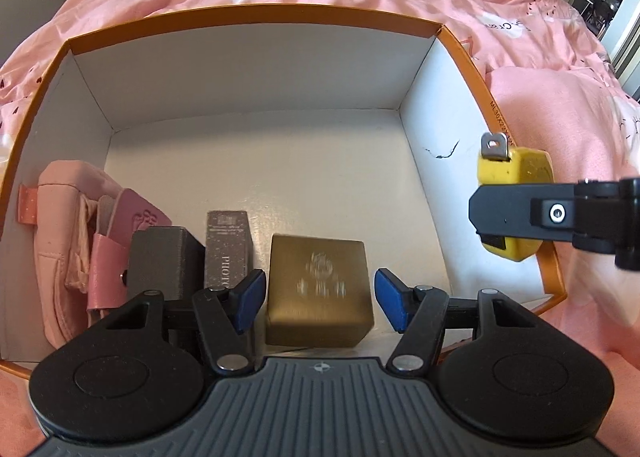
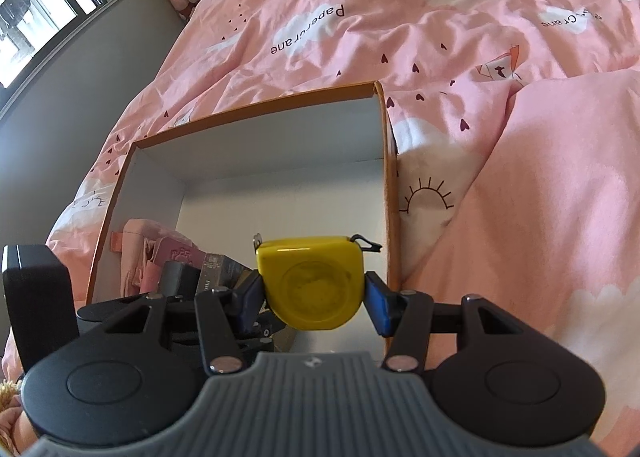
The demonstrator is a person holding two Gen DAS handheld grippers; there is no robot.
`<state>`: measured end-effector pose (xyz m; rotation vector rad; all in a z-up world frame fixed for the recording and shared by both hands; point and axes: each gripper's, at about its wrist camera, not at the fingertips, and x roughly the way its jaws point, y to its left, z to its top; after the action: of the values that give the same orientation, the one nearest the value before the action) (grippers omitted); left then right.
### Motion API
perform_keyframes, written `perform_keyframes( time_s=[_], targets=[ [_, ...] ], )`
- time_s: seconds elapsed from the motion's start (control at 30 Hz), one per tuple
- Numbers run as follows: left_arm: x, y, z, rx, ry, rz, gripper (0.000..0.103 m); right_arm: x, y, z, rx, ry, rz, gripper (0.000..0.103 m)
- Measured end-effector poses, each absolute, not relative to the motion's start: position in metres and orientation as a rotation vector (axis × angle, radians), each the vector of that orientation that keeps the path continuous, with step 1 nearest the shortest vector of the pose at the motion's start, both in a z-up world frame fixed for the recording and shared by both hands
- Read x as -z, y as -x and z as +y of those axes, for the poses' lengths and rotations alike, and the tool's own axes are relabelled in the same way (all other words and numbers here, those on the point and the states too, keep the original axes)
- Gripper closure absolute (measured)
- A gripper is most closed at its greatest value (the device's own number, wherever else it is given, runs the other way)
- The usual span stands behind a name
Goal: Organize objects
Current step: 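Carry the gold box into the shoebox with the left tool while the right tool carries the tape measure, then open the left tool beside the boxes while the right tool lowers the tape measure and opens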
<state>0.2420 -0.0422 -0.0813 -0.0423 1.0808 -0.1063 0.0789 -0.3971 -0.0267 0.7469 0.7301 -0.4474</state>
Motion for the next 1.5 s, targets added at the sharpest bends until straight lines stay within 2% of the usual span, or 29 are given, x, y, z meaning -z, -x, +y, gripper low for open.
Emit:
perform_keyframes(
  time_s=[0.17,0.47,0.6,0.87,1.03,1.37,1.5],
  targets=[
    [0.076,-0.241,-0.034,0.14,0.068,1.096,0.03,0.029,-0.083,-0.393,0.436,-0.745,0.744,0.048],
    [0.028,-0.228,0.024,0.182,0.108,0.969,0.031,0.027,-0.103,-0.39,0.427,-0.658,0.818,0.048],
    [0.023,-0.232,0.043,0.141,0.146,0.935,0.031,0.036,-0.129,-0.384,0.407,-0.556,0.926,0.048],
    [0.035,-0.235,0.052,0.159,0.18,0.936,0.031,0.067,-0.182,-0.362,0.409,-0.143,1.191,0.048],
    [0.038,-0.237,0.063,0.165,0.214,0.929,0.031,0.082,-0.201,-0.357,0.414,-0.046,1.294,0.048],
    [0.039,-0.238,0.078,0.202,0.3,0.907,0.032,0.092,-0.209,-0.355,0.397,-0.112,1.375,0.048],
    [0.037,-0.235,0.083,0.207,0.309,0.896,0.032,0.094,-0.209,-0.37,0.426,-0.273,1.386,0.048]
  ],
)
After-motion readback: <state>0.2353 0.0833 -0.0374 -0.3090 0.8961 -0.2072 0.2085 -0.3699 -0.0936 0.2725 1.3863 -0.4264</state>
